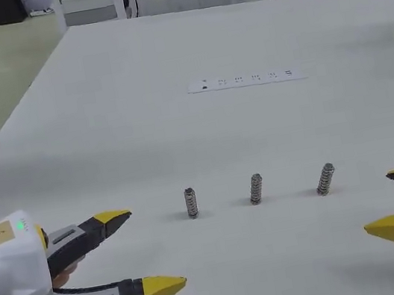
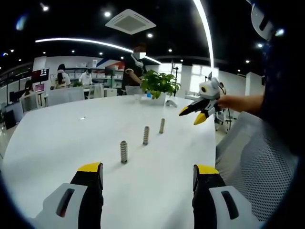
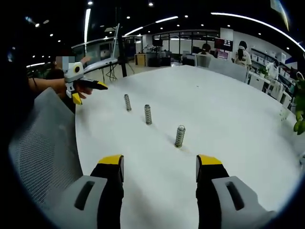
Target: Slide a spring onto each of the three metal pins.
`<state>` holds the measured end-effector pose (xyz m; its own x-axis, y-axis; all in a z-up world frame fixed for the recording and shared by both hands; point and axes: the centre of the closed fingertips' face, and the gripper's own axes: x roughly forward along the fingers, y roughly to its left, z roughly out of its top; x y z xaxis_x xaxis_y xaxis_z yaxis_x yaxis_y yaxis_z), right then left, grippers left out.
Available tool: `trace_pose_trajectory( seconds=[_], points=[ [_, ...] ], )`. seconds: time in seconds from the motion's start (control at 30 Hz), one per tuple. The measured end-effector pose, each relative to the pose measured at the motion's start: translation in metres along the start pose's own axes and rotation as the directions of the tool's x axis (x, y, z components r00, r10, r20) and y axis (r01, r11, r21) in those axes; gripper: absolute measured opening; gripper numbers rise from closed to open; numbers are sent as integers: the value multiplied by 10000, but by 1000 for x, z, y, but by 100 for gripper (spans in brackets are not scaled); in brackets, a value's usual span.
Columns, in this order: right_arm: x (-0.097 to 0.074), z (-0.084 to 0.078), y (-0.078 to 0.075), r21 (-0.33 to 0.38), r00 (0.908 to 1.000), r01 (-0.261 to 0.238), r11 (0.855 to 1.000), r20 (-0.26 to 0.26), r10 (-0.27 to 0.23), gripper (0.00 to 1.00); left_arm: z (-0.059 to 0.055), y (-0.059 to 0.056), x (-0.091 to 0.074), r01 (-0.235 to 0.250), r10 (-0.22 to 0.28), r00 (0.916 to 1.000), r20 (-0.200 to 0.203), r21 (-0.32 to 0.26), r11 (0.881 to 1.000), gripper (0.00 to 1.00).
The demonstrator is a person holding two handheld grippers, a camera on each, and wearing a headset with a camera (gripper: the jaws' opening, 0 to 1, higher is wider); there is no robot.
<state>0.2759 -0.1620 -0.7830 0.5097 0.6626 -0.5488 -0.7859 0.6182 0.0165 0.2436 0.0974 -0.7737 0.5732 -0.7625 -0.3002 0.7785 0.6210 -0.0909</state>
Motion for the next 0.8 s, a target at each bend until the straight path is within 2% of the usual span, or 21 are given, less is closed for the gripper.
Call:
trace_pose_trajectory(
  seconds=[0.4,0.8],
  points=[
    [-6,-4,-9,89,9994,277,9996,194,-278,72,1,2,2,-19,19,10000,-21,-24,10000,74],
    [-9,-6,-9,-40,9990,292,9996,339,-290,81,0,3,2,-48,48,10000,-74,-44,10000,74]
  ],
)
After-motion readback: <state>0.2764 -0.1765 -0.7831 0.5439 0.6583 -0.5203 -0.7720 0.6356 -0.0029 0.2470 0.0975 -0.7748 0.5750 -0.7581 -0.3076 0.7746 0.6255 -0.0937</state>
